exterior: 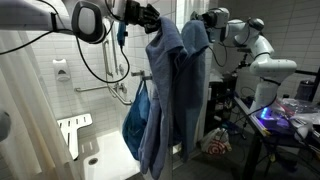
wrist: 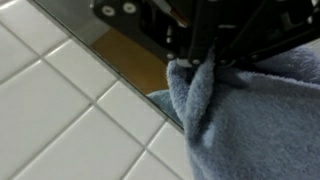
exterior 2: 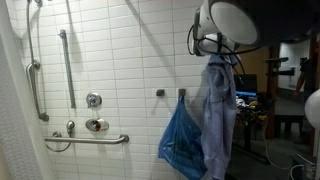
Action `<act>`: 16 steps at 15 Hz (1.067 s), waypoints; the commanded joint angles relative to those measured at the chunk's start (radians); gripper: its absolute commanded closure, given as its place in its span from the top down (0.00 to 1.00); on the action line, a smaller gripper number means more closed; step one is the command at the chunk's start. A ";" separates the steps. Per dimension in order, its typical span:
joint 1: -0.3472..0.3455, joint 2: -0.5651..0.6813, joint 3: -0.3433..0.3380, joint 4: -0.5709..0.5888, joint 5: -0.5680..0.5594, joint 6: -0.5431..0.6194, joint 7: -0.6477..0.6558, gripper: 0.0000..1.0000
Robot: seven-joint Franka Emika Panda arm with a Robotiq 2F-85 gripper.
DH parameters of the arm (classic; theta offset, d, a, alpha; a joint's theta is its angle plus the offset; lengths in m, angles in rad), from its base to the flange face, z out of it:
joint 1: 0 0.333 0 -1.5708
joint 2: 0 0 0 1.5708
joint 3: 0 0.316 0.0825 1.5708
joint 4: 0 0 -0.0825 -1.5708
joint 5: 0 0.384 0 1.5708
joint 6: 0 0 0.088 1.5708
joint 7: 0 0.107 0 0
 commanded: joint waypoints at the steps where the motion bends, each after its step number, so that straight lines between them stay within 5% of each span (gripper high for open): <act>1: -0.031 0.010 -0.027 0.014 -0.068 -0.066 0.107 0.01; 16: -0.068 0.129 -0.129 0.110 -0.457 -0.311 0.570 0.01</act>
